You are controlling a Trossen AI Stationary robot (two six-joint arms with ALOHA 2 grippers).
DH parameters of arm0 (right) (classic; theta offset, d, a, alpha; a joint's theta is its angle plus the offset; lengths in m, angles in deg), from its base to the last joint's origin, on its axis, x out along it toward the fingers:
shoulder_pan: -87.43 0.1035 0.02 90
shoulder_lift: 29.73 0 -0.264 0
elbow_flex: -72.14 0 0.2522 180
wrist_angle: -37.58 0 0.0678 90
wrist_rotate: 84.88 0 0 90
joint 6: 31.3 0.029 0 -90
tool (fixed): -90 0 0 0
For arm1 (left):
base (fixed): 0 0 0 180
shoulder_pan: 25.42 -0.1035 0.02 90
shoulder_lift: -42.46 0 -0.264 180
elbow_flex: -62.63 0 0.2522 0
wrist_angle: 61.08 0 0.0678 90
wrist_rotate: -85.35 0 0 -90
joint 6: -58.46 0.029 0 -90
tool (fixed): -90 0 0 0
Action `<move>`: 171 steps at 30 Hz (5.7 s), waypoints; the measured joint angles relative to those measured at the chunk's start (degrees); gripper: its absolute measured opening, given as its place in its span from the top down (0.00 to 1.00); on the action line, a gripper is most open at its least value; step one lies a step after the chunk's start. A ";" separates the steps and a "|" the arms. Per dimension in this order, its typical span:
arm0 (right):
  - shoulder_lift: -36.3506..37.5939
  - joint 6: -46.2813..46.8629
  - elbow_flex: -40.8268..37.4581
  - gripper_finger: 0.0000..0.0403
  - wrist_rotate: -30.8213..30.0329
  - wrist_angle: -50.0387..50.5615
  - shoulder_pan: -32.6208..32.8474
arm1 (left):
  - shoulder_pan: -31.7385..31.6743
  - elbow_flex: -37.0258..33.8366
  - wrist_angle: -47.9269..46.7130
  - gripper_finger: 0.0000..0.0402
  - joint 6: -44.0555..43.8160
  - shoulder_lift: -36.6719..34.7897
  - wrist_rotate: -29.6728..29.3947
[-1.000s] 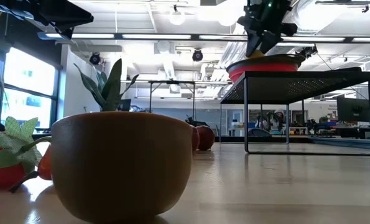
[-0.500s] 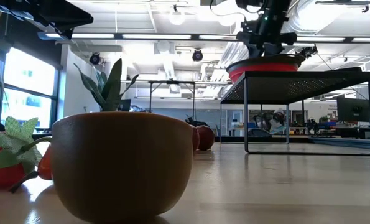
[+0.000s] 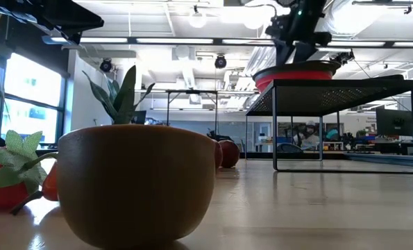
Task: Pick & Place Fruit
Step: Put the kiwi into the strainer bowl on the shelf
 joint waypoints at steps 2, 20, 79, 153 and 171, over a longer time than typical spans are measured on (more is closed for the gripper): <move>1.48 -0.15 0.00 0.38 0.02 -1.29 0.56 | -0.01 0.00 -0.01 0.91 0.00 0.00 0.01; 7.81 -6.95 0.00 0.71 9.54 -15.00 12.94 | 0.00 0.00 -0.05 0.91 0.01 0.00 0.01; -12.37 -5.20 0.00 0.87 16.97 -36.19 40.56 | 0.01 0.00 -0.41 0.91 -1.53 0.01 2.24; 22.08 -9.69 -52.24 0.99 9.14 -86.51 54.66 | 29.19 32.43 9.13 0.91 -21.97 67.33 -11.37; 22.06 -5.49 -52.24 0.99 6.90 -86.74 58.53 | 35.66 47.76 2.18 0.91 -36.27 84.54 -10.27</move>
